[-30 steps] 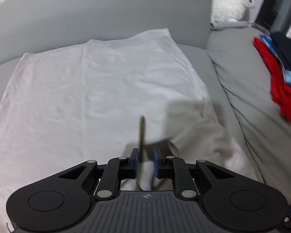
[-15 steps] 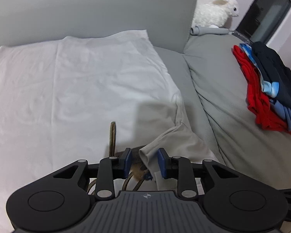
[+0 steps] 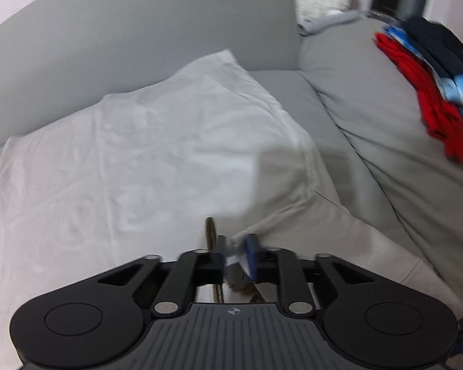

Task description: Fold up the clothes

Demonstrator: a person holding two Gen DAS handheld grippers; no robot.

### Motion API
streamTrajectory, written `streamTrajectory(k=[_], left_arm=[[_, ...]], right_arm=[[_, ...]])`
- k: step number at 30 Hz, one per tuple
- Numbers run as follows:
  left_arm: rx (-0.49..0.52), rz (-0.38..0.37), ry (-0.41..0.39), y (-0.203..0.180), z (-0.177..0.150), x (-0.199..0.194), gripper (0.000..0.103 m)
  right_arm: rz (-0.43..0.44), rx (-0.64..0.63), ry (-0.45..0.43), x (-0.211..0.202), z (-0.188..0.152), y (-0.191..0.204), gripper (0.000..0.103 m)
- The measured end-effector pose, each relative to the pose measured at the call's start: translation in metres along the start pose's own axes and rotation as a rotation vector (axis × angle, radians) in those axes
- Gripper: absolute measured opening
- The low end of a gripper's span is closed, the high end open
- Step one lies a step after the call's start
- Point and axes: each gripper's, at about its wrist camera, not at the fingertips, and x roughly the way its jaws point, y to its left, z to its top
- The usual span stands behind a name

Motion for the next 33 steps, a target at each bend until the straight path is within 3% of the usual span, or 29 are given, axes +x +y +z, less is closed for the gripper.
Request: streamTrajectory(k=[2,3,6,7,8,11,13,15,20,23,26,27,28,30,33], left_arm=[[-0.056,-0.008,-0.052,0.006,-0.001,-0.023,0.044],[-0.069,-0.05,-0.073,0.006,-0.005,-0.034,0.04],[-0.038,-0.203,-0.088,-0.005,-0.02,-0.059,0.015],[-0.015,-0.228,-0.078,-0.012,-0.024,-0.061,0.006],[0.016,-0.254,-0.065,-0.02,-0.03,-0.061,0.004],[0.046,-0.215,0.009,-0.034,-0.041,-0.049,0.001],[0.008,-0.198,0.054,-0.03,-0.047,-0.042,0.001],[-0.047,-0.19,0.077,-0.021,-0.051,-0.042,0.0],[-0.045,-0.186,0.112,-0.011,-0.056,-0.051,0.0],[-0.058,-0.173,0.106,-0.011,-0.051,-0.067,0.003],[-0.065,-0.144,0.092,-0.01,-0.05,-0.091,0.024],[-0.06,-0.127,0.096,-0.008,-0.051,-0.099,0.037],[-0.055,-0.111,0.101,-0.005,-0.052,-0.107,0.041],[-0.059,-0.084,0.107,0.004,-0.055,-0.12,0.042],[-0.102,-0.058,0.125,0.031,-0.063,-0.143,0.049]], right_arm=[[-0.014,-0.004,0.004,-0.005,0.004,0.001,0.026],[-0.016,0.0,-0.001,-0.007,0.004,0.0,0.028],[-0.037,0.031,-0.08,-0.022,0.003,-0.003,0.029],[-0.065,0.051,-0.105,-0.025,0.001,-0.006,0.026],[-0.081,0.063,-0.111,-0.025,0.001,-0.008,0.019],[-0.089,0.093,-0.091,-0.015,0.003,-0.012,0.014],[-0.104,0.093,-0.062,-0.009,0.004,-0.014,0.014],[-0.129,0.089,-0.012,-0.001,0.003,-0.016,0.014],[-0.122,0.088,0.061,-0.003,-0.001,-0.019,0.014],[-0.142,0.091,0.062,-0.01,0.004,-0.015,0.018],[-0.127,0.097,-0.004,-0.032,0.008,-0.002,0.019],[-0.121,0.095,-0.014,-0.037,0.009,0.002,0.02],[-0.116,0.085,-0.033,-0.043,0.01,0.011,0.022],[-0.109,0.065,-0.06,-0.052,0.011,0.028,0.03],[-0.093,0.031,-0.085,-0.06,0.012,0.056,0.032]])
